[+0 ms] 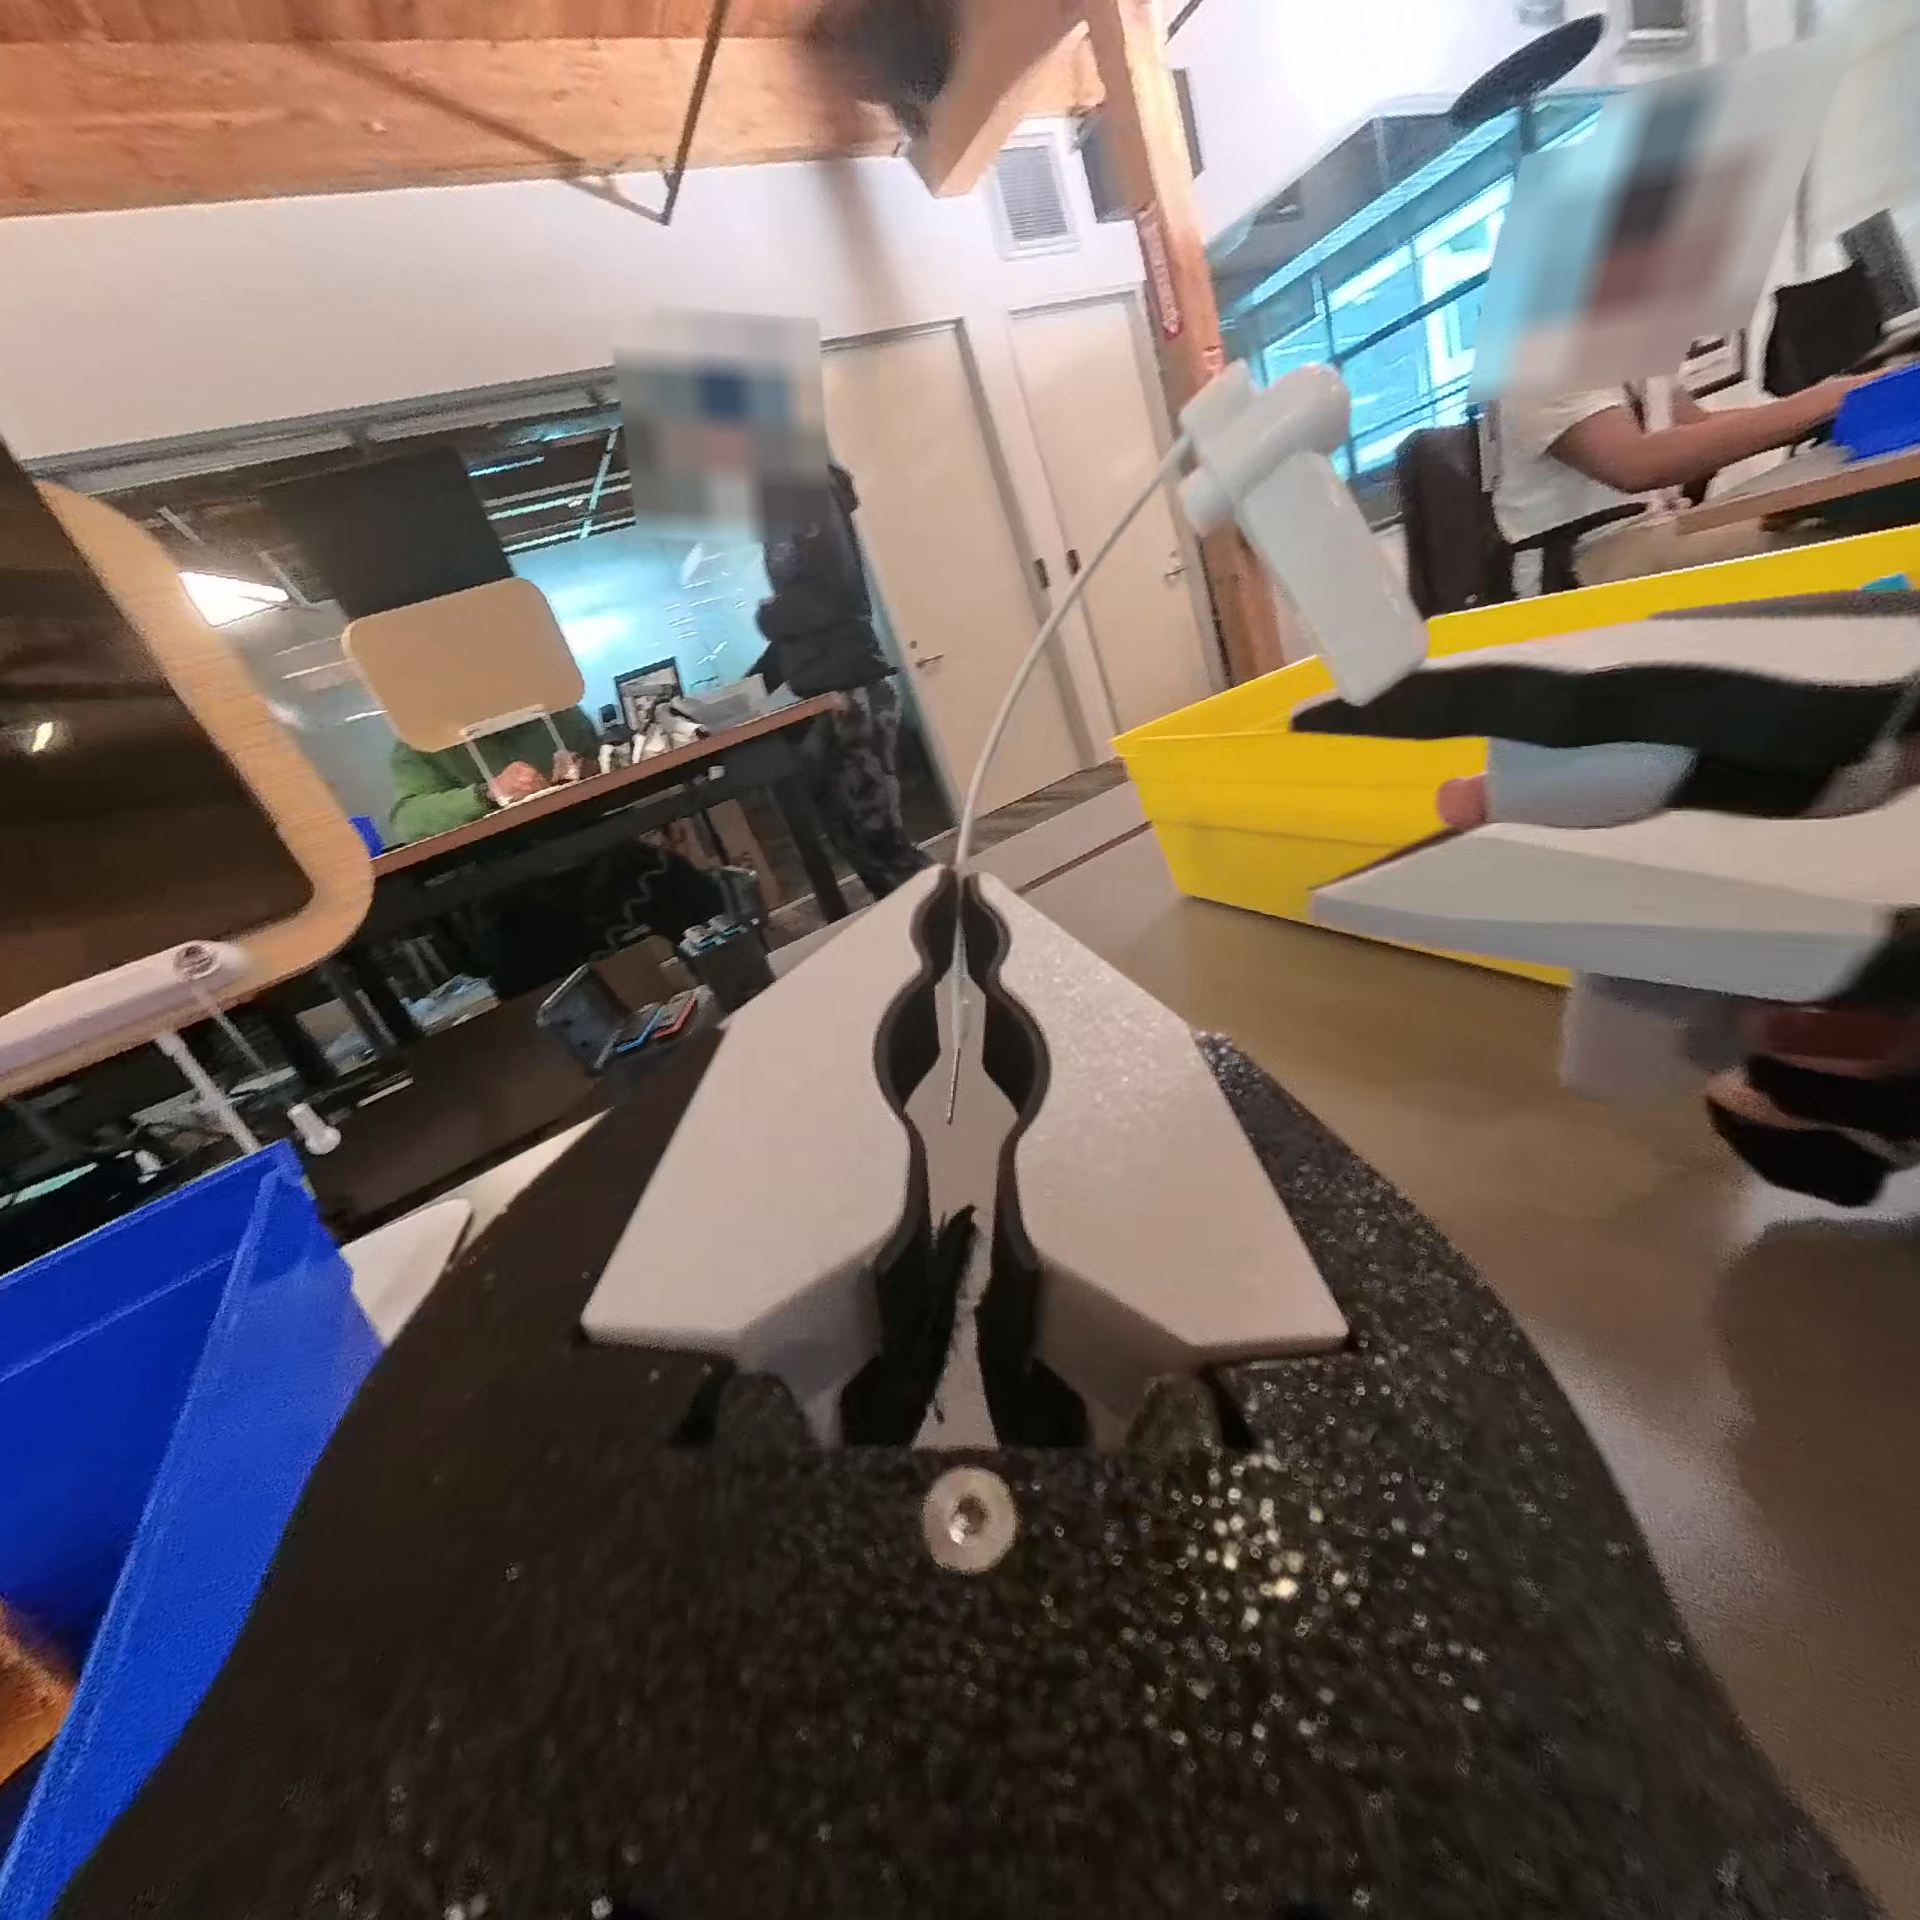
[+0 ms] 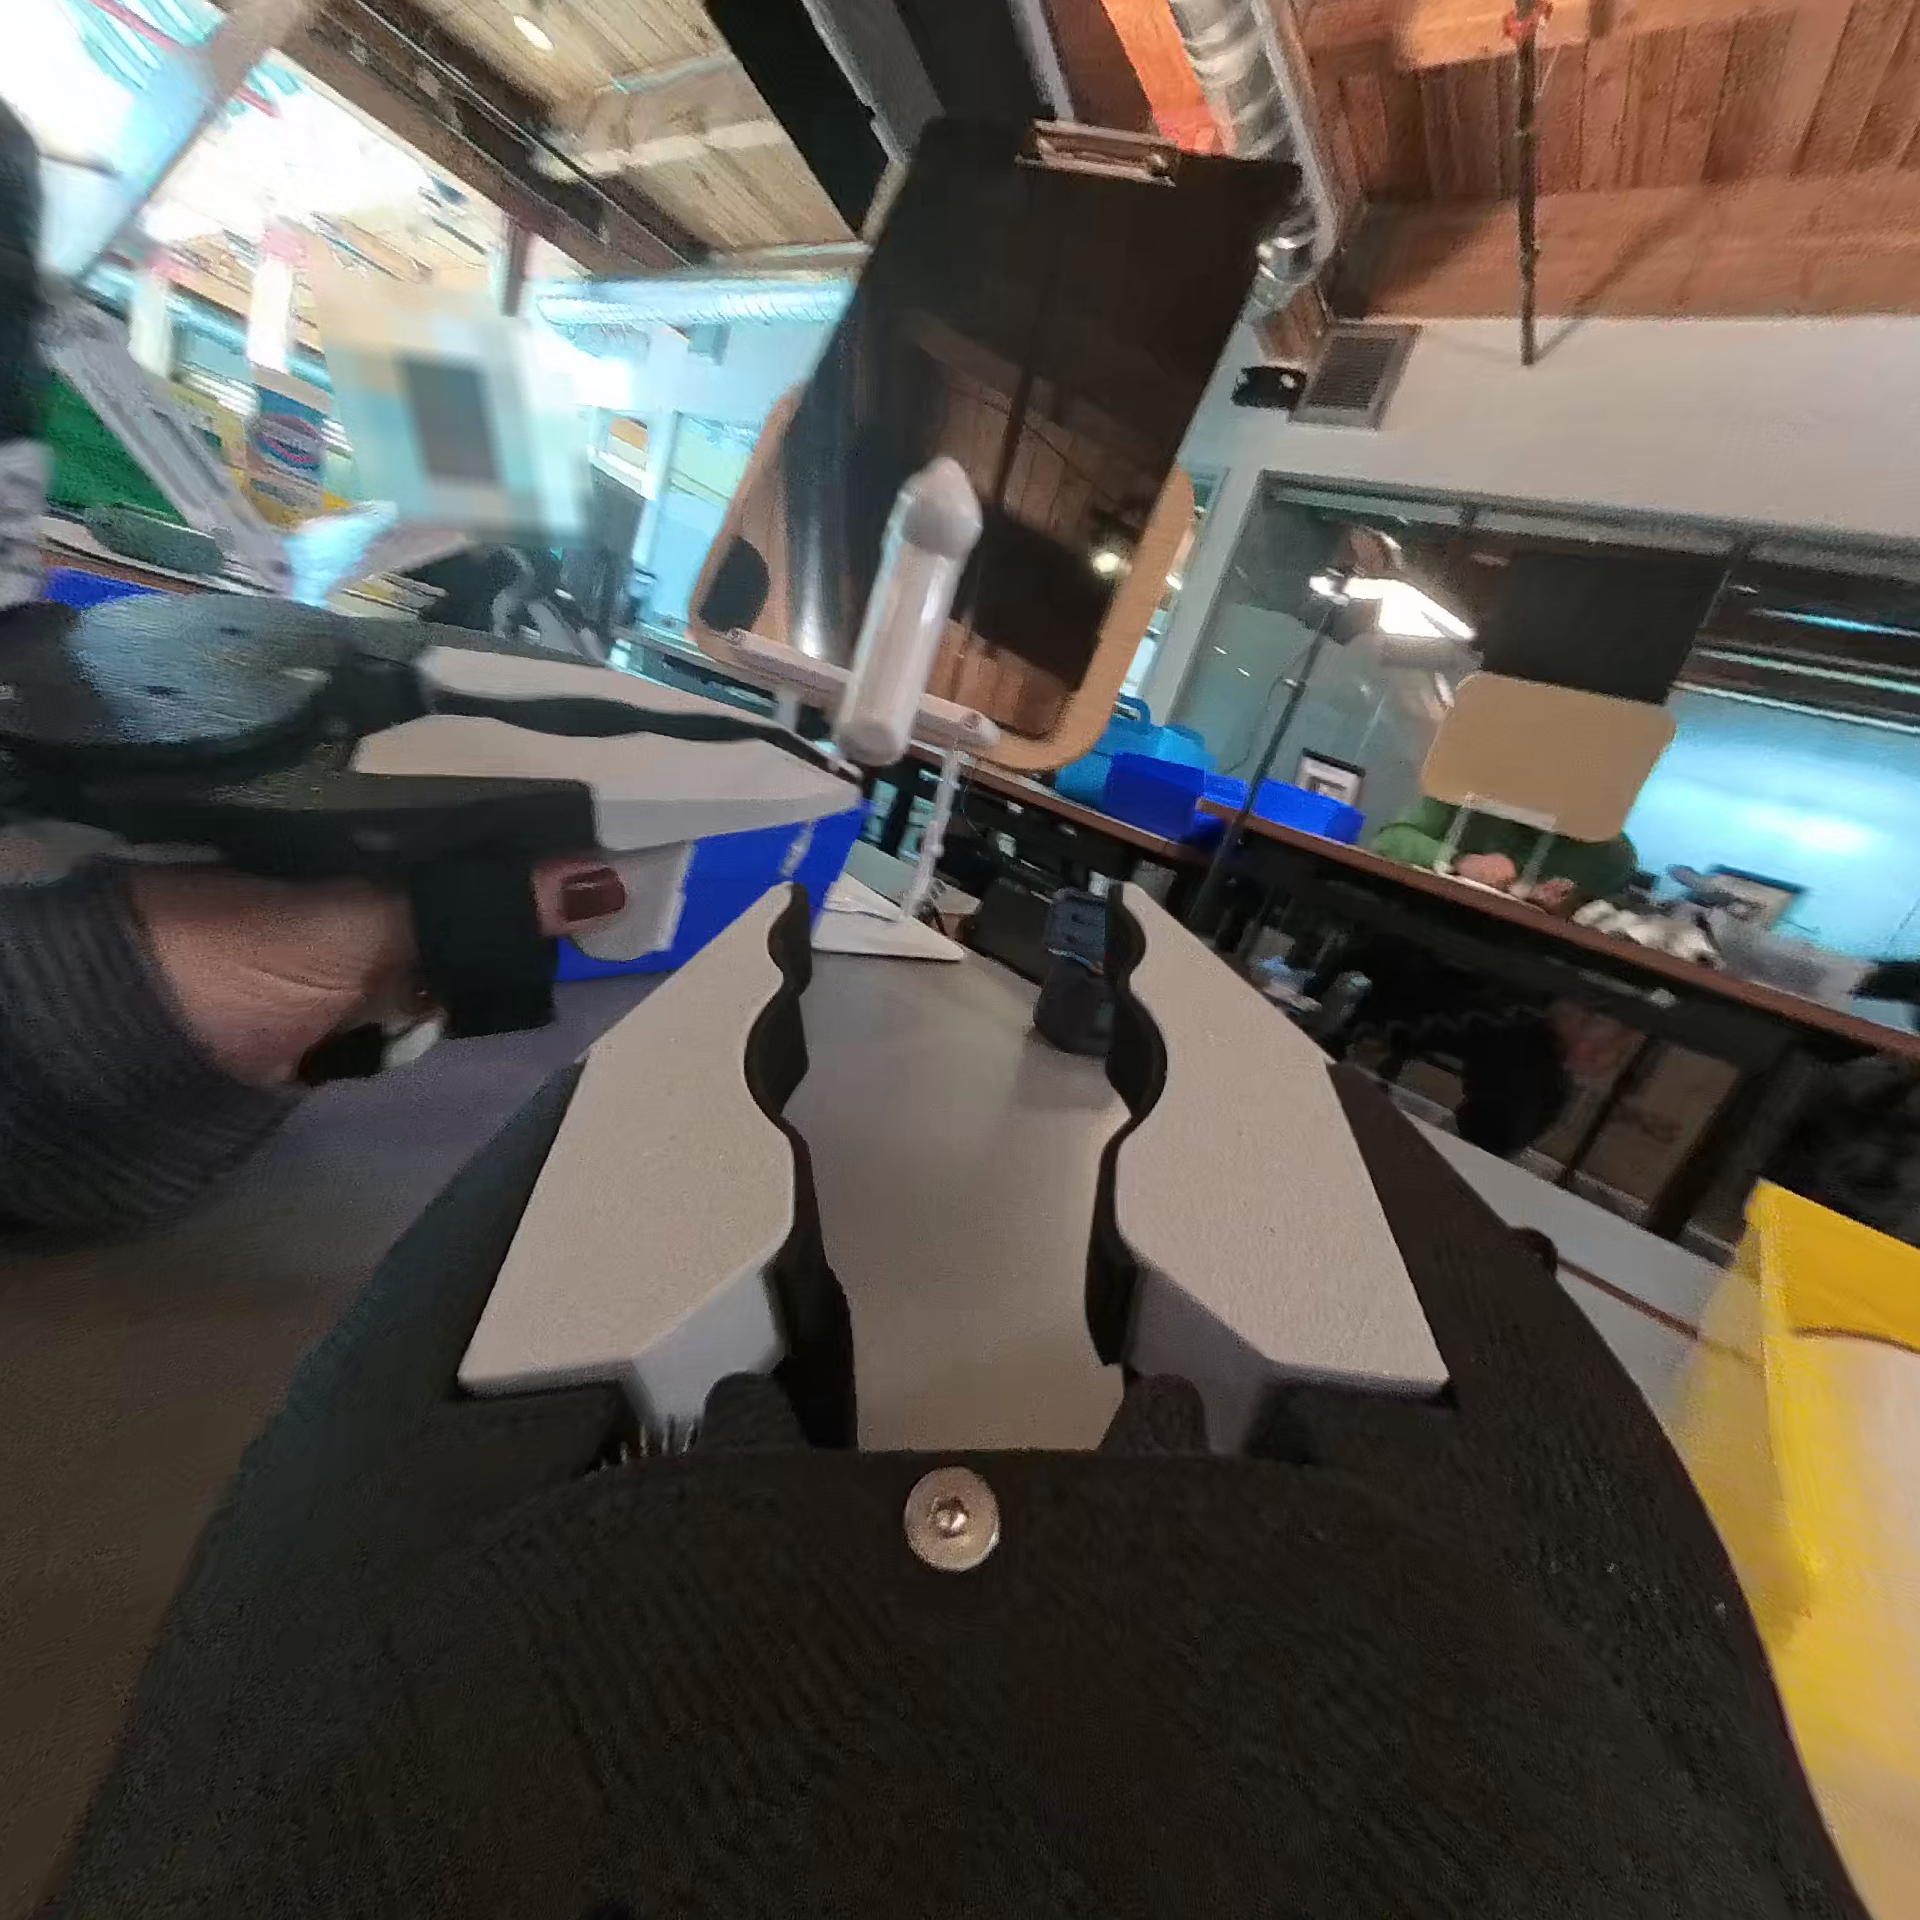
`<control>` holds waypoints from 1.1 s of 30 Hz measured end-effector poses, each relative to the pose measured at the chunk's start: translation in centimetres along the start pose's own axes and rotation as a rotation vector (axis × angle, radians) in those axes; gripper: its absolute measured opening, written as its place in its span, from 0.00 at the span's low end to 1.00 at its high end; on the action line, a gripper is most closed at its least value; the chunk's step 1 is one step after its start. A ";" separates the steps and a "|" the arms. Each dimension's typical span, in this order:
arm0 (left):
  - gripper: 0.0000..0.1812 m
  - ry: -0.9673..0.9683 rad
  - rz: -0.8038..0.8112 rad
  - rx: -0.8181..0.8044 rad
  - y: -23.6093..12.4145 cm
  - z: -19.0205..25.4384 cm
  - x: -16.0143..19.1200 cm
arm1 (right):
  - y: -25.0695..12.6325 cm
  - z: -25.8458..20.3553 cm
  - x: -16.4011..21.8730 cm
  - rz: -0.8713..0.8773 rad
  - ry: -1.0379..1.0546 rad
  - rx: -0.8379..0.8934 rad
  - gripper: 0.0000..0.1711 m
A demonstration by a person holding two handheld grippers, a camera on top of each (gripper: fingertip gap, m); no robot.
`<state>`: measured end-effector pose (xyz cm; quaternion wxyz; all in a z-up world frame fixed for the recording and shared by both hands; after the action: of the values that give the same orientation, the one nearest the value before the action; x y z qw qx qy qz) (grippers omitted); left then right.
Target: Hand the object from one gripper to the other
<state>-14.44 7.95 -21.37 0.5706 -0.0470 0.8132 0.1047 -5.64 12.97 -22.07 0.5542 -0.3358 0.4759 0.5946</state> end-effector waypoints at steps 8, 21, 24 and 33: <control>0.00 0.234 -0.083 -0.081 0.5 0.6 0.8 | -0.7 0.3 -0.9 0.097 0.217 -0.119 0.27; 0.10 0.215 -0.035 -0.012 0.5 1.7 0.4 | -0.6 1.4 -0.1 0.022 0.166 -0.002 0.05; 0.25 0.155 0.008 0.068 0.5 2.5 0.1 | -0.8 2.0 -0.1 0.018 0.139 0.060 0.05; 0.27 0.093 0.172 0.235 -0.8 3.9 -1.8 | -0.5 1.2 0.1 -0.084 -0.401 0.249 0.05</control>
<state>-10.05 7.98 -21.06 0.5229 0.0849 0.8464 0.0550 -5.05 14.08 -21.89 0.6991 -0.1593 0.4116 0.5625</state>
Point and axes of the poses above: each gripper's, where its closed fingertips meet, y out along the fingers, x out of its underside, z = x × y across the jaws, the point moved 4 cm from there along -y, back along the fingers, and after that the axes turned 6 degrees about -z, right-handed, at the moved point
